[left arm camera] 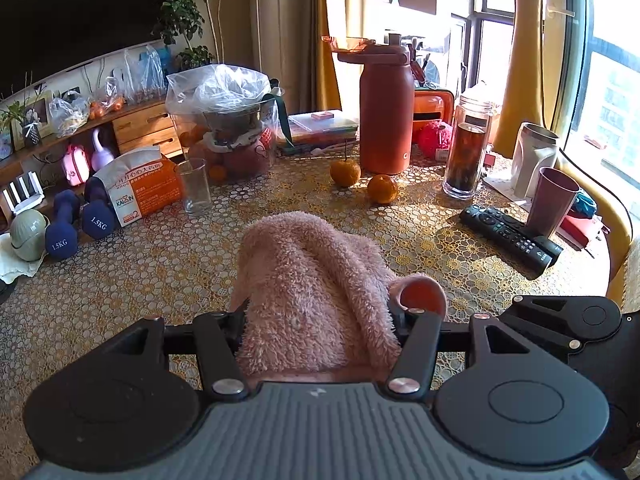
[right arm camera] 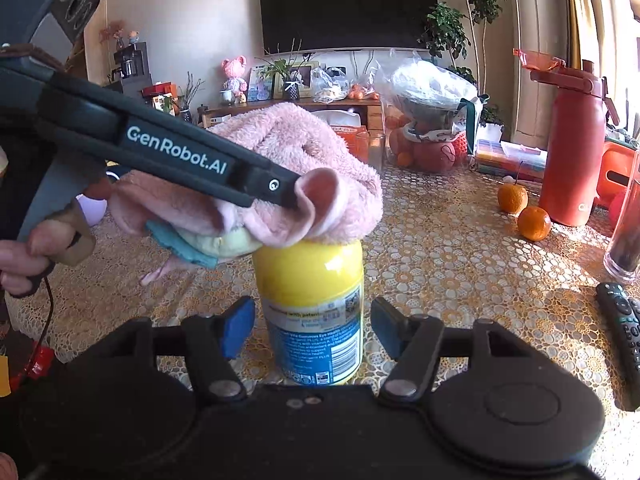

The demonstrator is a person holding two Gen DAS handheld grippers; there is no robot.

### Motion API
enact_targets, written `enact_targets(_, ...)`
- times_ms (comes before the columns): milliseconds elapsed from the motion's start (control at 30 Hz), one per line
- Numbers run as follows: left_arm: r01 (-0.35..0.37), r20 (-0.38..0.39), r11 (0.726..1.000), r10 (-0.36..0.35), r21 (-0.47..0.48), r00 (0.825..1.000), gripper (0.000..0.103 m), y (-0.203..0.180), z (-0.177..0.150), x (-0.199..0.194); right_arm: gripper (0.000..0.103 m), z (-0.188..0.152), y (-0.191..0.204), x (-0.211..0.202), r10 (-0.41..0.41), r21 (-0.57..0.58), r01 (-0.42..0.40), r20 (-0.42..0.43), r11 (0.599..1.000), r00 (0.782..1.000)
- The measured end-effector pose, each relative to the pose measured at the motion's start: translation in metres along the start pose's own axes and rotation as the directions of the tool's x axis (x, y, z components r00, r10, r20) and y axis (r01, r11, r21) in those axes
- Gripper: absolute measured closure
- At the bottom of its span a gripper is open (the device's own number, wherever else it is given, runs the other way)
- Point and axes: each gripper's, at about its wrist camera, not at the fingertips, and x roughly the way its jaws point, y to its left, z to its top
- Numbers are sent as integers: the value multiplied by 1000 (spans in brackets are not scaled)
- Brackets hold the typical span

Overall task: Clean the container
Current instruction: 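Wipe the bottle cap with the towel in the left tool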

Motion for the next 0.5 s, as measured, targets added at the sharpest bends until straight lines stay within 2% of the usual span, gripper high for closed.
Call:
enact_targets(200,12,5,1000,-12,-16,1000,46,3,-6,-4,38,10,1,0,71,-118,-71,1,990,997)
enact_targets(300,7,9,1000,-7,-15,1000,46,2,-7,-6,37,14,6,6,79,-186,-77,4,980,997)
enact_targets(500,7,8,1000,-7,-16,1000,46,5,-7,-6,41,20,4,21,91,-212,-92,-11,973,996)
